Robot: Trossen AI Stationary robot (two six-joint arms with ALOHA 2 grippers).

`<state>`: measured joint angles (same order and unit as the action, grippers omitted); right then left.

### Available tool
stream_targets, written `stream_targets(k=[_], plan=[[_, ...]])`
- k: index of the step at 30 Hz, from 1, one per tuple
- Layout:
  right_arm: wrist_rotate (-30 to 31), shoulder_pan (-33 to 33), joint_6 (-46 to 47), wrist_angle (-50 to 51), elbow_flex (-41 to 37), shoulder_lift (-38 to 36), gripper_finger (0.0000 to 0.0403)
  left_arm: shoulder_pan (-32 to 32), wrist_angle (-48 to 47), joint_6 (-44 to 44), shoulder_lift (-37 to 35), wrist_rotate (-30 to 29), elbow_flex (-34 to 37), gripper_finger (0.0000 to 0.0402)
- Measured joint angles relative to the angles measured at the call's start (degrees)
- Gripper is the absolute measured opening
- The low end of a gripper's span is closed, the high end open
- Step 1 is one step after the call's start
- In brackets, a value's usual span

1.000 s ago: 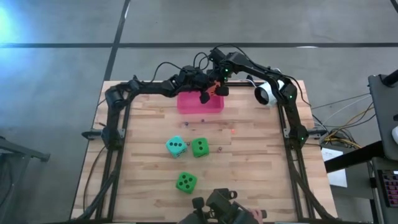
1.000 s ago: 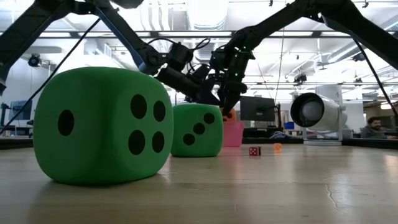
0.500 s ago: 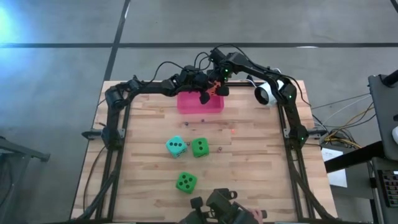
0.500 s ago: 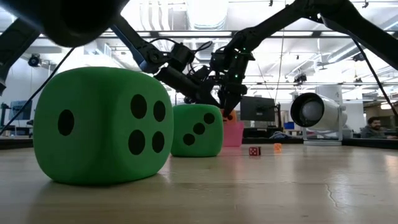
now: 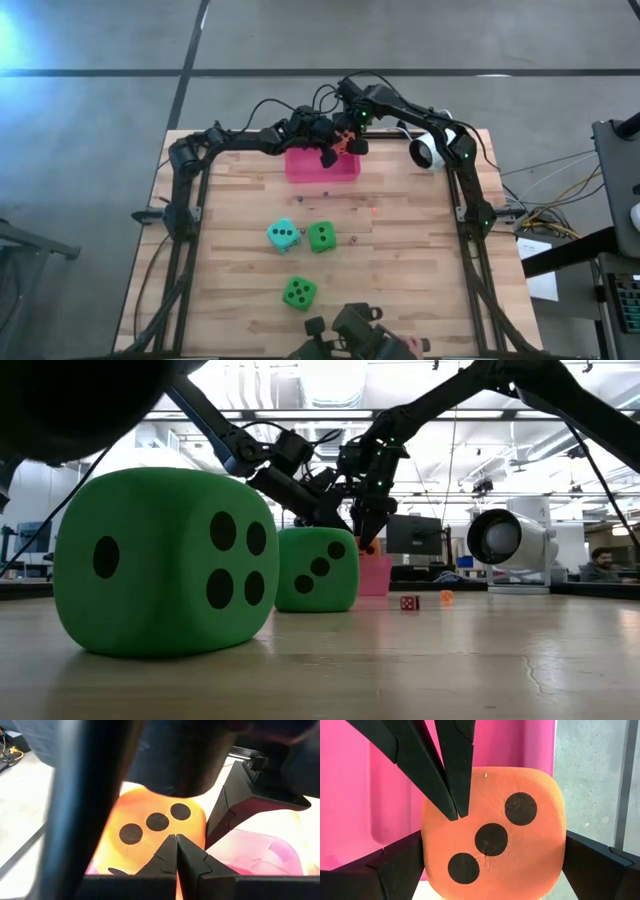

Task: Pick & Place Dice
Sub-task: Put the large orange dice into the pink bin

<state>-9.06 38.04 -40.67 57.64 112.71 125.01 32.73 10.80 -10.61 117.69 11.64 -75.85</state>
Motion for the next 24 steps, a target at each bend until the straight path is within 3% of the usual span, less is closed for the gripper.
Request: stream_targets(k=[24], plan=[[-0.4, 0.0, 1.1, 0.4, 0.0, 0.0, 0.0397, 0.0, -1.3, 0.0, -0.1, 0.0, 0.1, 0.0001]])
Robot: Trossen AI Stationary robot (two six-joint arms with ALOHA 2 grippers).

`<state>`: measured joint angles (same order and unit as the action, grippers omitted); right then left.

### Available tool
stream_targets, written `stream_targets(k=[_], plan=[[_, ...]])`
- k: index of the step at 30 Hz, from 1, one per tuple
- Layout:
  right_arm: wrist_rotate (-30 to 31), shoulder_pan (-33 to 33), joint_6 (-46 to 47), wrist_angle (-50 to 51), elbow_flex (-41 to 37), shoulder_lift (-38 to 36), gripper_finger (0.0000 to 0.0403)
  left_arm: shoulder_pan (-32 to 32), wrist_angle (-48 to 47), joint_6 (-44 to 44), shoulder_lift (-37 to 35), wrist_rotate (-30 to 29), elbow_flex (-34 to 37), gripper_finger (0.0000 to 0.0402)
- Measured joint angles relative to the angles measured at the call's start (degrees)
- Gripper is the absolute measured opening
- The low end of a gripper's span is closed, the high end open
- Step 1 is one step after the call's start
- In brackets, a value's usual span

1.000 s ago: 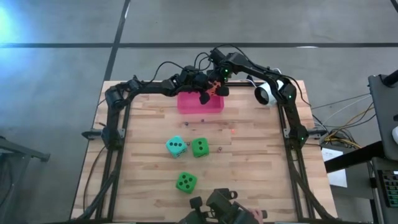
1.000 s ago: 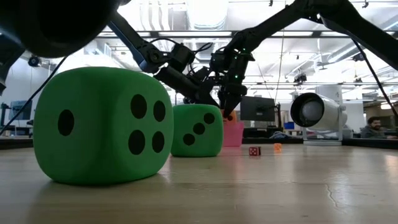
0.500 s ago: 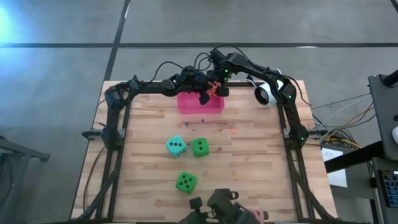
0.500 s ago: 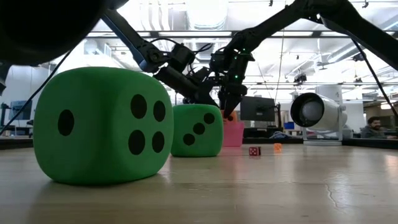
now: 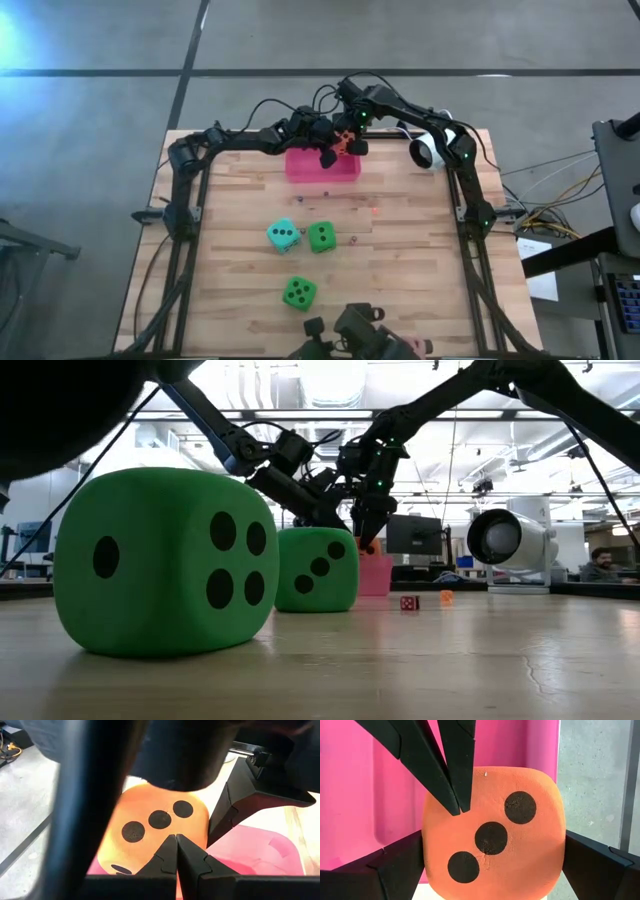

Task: Pick & Place Dice
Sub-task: Put the large orange dice into the pink bin

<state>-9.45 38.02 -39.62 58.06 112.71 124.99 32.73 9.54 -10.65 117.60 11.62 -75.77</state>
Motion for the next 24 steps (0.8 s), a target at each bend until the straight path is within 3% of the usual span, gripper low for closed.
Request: stream_targets(k=[17, 24], plan=[[-0.1, 0.0, 0.1, -0.2, 0.0, -0.1, 0.0397, 0.0, -4.3, 0.0, 0.1, 0.0, 0.1, 0.0001], [-3.2, -0.4, 0.2, -1.5, 0.7, -4.4, 0.0397, -0.1, -6.9, -1.6, 0.3, 0.0, 0.2, 0.0001]])
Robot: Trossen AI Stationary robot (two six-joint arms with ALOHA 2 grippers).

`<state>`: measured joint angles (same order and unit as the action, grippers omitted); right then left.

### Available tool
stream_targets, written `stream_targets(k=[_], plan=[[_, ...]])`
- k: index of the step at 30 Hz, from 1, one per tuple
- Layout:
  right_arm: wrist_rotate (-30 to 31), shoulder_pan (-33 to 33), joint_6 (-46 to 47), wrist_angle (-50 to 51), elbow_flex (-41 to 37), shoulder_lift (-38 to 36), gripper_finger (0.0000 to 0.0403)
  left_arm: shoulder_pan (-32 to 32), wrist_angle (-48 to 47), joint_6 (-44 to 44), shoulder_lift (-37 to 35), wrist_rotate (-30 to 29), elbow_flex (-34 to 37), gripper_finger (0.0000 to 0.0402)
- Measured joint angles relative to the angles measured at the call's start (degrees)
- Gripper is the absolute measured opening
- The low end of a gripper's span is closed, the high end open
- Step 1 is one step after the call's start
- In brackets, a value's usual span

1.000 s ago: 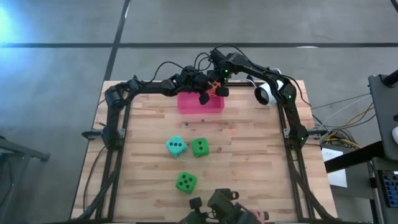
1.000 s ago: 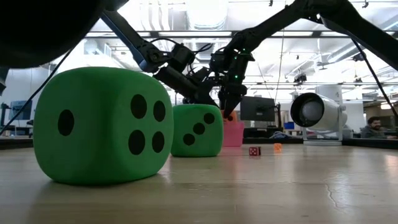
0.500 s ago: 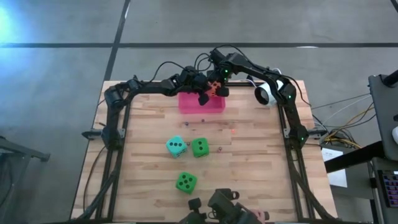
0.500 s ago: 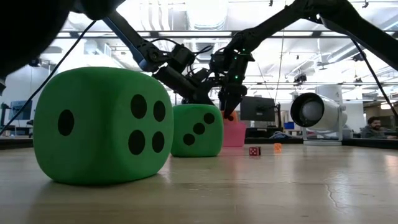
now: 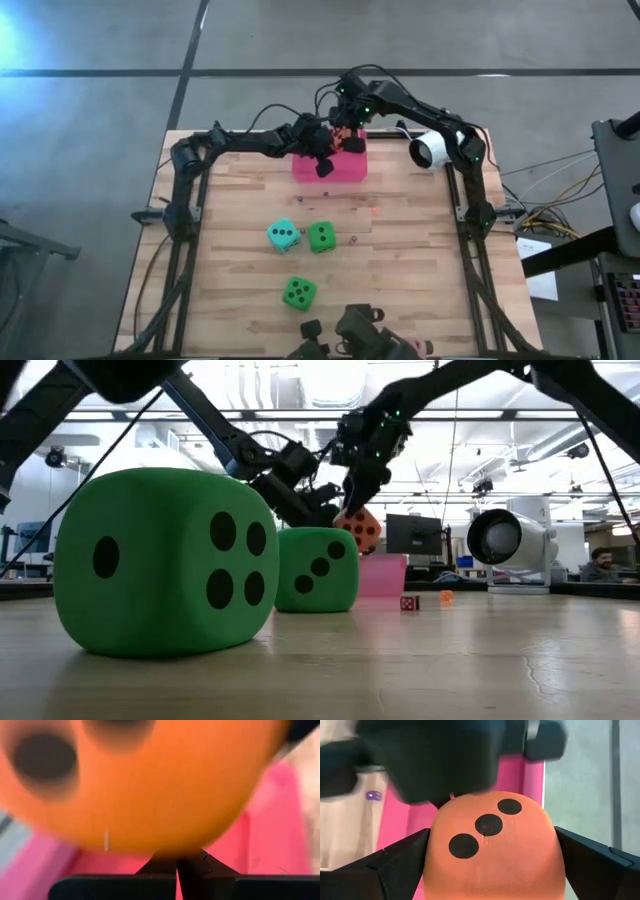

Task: Pick & Place Dice
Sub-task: Put the large orange dice into the pink bin

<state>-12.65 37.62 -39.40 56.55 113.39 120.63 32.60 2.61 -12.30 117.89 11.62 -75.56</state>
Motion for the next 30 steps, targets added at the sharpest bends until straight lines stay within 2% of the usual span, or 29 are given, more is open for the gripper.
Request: stream_targets(k=[7, 23, 30], plan=[[-1.6, 0.0, -0.1, 1.1, -0.2, -1.0, 0.0397, 0.1, -0.8, -0.4, -2.0, -0.1, 0.0, 0.0001], [-1.0, 0.4, -0.1, 3.3, -0.5, -0.7, 0.0397, 0.5, -15.0, -2.8, -10.4, -0.3, 0.2, 0.0020], [-0.9, 0.6, 0.2, 3.4, -0.5, -1.3, 0.0397, 0.5, -15.8, -2.9, -15.0, -0.8, 4.0, 0.0015]])
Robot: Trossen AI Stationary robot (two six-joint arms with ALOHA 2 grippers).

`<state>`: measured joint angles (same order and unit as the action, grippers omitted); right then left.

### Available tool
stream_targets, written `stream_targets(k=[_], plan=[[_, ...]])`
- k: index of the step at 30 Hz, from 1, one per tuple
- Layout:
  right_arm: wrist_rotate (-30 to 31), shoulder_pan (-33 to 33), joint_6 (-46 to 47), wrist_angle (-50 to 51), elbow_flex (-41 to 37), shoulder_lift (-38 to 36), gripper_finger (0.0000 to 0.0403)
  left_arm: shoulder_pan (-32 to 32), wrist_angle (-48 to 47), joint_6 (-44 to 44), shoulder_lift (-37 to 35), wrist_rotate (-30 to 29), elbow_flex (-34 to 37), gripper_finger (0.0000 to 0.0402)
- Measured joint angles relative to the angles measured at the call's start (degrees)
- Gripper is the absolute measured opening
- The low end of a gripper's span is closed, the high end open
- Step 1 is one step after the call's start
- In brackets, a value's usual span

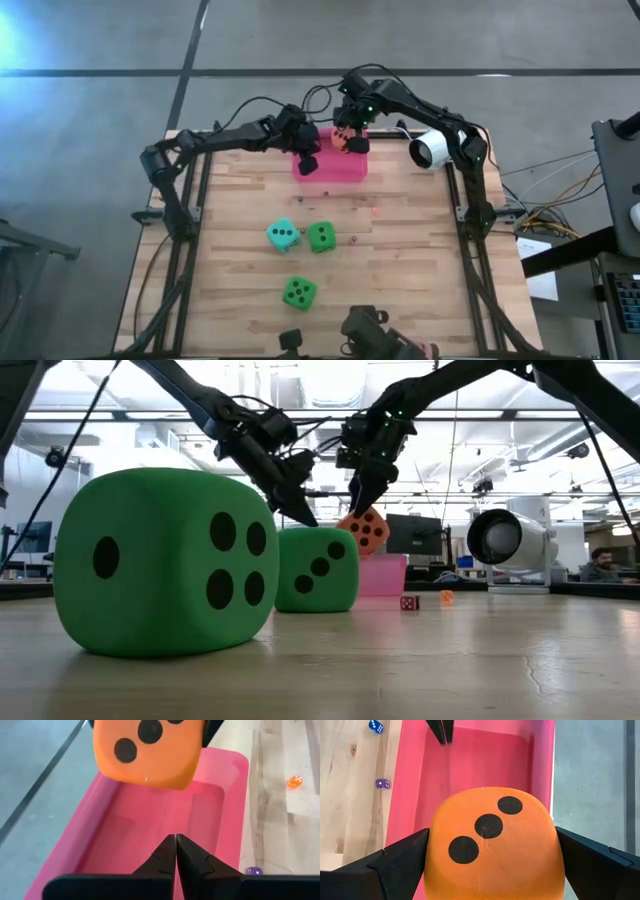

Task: Pick & Place Dice
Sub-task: Put the large orange dice into the pink bin

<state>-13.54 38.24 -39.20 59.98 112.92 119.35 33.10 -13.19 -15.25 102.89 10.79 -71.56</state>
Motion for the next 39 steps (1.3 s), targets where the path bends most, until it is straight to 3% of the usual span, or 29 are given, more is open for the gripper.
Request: stream_targets(k=[11, 20, 26, 39], plan=[[-0.7, 1.7, 0.5, 1.1, -0.1, 0.0, 0.0397, 0.0, 2.5, 0.0, -13.2, -0.9, 9.3, 0.0015], [-11.9, 4.1, -1.4, 0.9, -1.9, 0.0, 0.0397, 0.0, 9.5, 0.0, -27.3, -3.7, 19.5, 0.0016], [-13.7, 5.4, -1.5, -0.9, -5.2, 0.0, 0.0397, 0.0, 12.0, 0.1, -35.2, -4.2, 24.4, 0.0012], [-14.1, 6.6, -3.2, -6.2, -9.8, 0.0, 0.0397, 0.0, 12.8, 0.2, -39.1, -4.4, 26.9, 0.0010]])
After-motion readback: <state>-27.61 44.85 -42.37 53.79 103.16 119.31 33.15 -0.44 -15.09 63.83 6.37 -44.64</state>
